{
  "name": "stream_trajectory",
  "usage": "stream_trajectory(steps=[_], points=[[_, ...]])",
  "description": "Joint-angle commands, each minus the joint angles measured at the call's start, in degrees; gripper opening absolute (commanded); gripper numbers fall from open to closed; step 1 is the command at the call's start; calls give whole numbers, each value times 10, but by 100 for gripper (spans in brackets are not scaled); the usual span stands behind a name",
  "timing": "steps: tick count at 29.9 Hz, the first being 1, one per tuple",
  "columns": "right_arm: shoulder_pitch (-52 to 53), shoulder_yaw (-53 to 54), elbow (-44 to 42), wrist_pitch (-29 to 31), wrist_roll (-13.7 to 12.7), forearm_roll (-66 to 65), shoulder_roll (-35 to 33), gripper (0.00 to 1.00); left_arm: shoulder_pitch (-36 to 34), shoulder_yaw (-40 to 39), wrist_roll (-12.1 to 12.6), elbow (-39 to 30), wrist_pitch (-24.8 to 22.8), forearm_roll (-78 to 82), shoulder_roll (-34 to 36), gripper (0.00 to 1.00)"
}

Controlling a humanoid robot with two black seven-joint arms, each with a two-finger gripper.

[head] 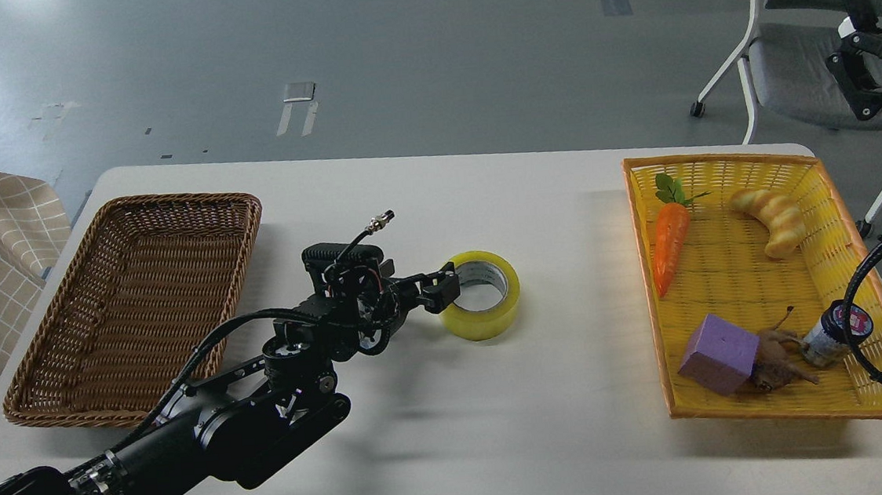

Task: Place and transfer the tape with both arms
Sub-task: 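Grasp the tape roll's rim with the left gripper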

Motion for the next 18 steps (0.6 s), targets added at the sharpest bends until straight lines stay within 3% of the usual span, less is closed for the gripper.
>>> stream_trajectory(steps=[1, 18], points=[[-3, -1, 0, 0, 0, 0, 0, 100, -2, 1, 0, -4, -1, 0, 0, 98], [-5, -1, -2, 0, 0, -1, -1, 100, 2, 12, -3, 5, 0, 4, -2, 98]])
